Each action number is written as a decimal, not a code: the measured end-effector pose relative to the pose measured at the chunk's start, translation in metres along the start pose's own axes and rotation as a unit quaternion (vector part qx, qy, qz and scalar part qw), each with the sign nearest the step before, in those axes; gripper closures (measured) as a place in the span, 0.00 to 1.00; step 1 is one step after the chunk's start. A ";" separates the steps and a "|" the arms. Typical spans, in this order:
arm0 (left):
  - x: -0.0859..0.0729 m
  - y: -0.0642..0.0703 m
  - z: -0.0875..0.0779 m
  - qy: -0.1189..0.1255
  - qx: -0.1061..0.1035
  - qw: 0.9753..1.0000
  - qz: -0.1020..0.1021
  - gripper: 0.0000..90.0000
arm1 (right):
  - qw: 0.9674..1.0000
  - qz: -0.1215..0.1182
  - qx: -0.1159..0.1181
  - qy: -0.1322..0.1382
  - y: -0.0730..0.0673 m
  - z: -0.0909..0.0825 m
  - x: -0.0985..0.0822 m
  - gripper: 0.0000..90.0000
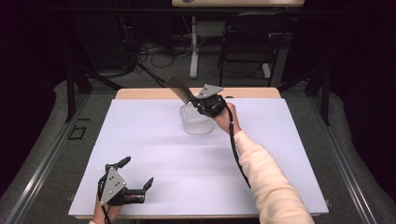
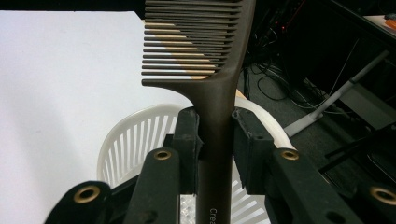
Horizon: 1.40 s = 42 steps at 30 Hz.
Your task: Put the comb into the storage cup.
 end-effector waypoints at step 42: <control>0.000 0.000 0.000 0.000 0.000 1.000 0.000 0.00 | 0.999 -0.011 0.024 -0.026 -0.010 0.012 -0.013 0.80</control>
Point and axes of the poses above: each handheld gripper's, and its own axes: z roughly forward along the jaws, x roughly out of its top, y roughly to its right, the point moved 3 cm from there along z, roughly forward along the jaws, and after that the axes turned 13 degrees about -z, right-handed, at the moved point
